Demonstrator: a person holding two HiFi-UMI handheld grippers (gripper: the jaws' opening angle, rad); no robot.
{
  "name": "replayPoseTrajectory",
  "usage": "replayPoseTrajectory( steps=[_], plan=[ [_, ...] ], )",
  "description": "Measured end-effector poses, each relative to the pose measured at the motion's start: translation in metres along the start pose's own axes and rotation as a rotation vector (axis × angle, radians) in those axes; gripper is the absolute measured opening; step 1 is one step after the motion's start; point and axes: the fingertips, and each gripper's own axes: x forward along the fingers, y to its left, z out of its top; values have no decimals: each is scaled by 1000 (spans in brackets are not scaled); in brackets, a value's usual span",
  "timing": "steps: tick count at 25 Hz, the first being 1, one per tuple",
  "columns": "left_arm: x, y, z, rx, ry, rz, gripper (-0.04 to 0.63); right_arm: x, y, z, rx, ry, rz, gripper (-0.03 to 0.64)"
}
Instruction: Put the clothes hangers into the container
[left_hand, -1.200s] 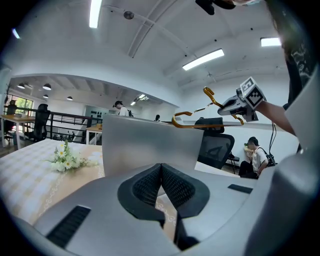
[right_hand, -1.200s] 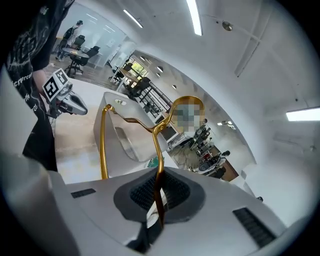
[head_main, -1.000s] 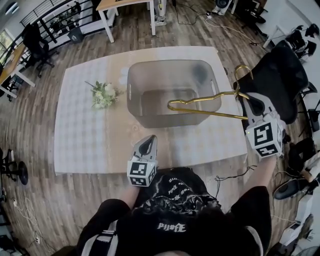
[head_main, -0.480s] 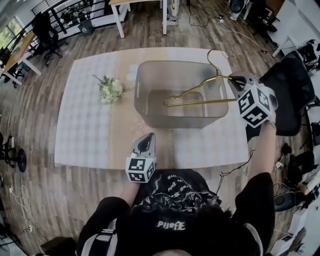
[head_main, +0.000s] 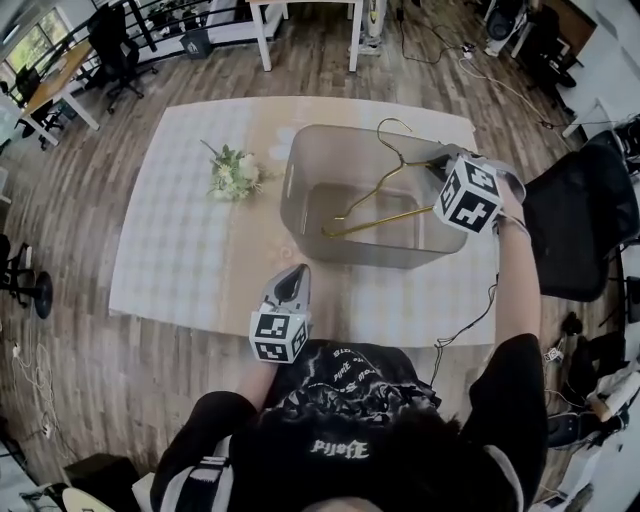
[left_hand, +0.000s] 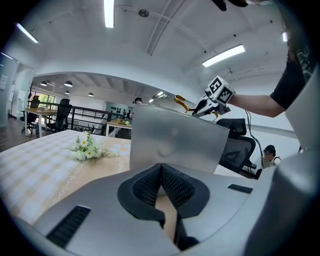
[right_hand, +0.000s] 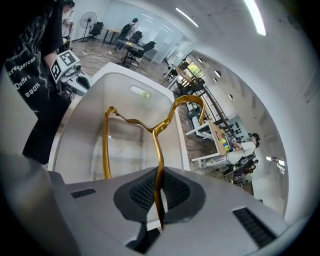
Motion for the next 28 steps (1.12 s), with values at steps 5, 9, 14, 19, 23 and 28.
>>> replayPoseTrajectory(
  steps=[5,9,14,19,23,28],
  plan=[
    [4,2,2,2,1,15,20,23,7,3,-49,20,68,9],
    [8,5,4,5,-1,24,20,41,16,6,-78,29,121,9],
    [11,6,4,10,3,29,20,60,22,13,-107,35,170,9],
    [11,5,5,11,6,41,20,72,26,26,-134,14,188,9],
    [10,9,2,8,20,37,20,86,37,39,-156,11,220,9],
    [12,12,-7,1,53,25,20,106,48,48,-157,10,249,9]
  ],
)
